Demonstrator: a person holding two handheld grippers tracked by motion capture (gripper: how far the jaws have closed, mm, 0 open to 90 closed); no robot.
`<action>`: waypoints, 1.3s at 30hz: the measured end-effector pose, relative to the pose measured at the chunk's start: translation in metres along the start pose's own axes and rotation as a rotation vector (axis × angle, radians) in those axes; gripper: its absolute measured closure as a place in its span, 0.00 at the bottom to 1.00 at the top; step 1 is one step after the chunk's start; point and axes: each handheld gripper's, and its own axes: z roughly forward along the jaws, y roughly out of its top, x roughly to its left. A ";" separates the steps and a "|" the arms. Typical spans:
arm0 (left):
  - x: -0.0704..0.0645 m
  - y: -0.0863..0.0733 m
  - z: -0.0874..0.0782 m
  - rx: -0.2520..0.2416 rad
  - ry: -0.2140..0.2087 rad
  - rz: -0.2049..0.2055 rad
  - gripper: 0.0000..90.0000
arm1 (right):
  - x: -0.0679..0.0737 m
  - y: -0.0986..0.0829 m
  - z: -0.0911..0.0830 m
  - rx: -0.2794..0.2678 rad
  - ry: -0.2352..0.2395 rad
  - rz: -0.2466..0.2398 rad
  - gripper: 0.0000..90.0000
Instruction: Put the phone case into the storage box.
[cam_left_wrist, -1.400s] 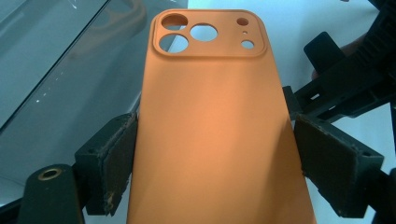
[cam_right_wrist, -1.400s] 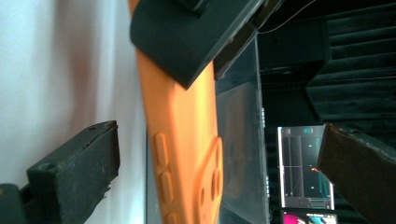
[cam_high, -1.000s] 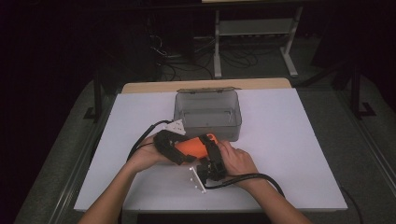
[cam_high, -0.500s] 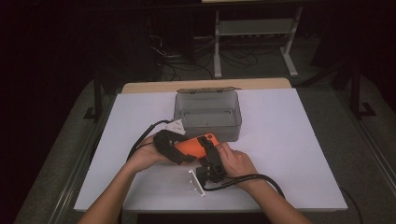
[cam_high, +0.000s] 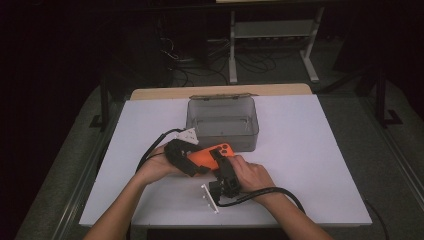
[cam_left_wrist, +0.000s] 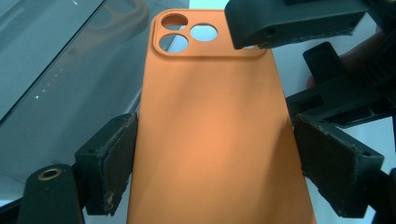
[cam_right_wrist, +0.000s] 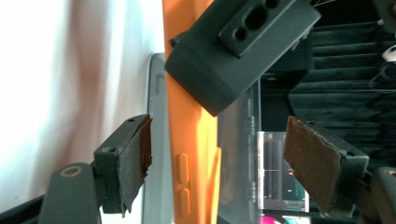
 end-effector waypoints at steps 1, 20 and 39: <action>0.000 0.000 0.000 0.002 0.000 0.002 0.18 | 0.000 0.000 0.000 0.000 0.003 0.002 0.26; 0.000 0.000 0.000 0.003 0.006 -0.003 0.18 | 0.005 0.004 0.000 0.023 0.004 -0.004 0.47; 0.001 0.000 0.000 0.002 0.009 -0.010 0.18 | 0.005 0.006 -0.002 0.021 0.021 -0.005 0.65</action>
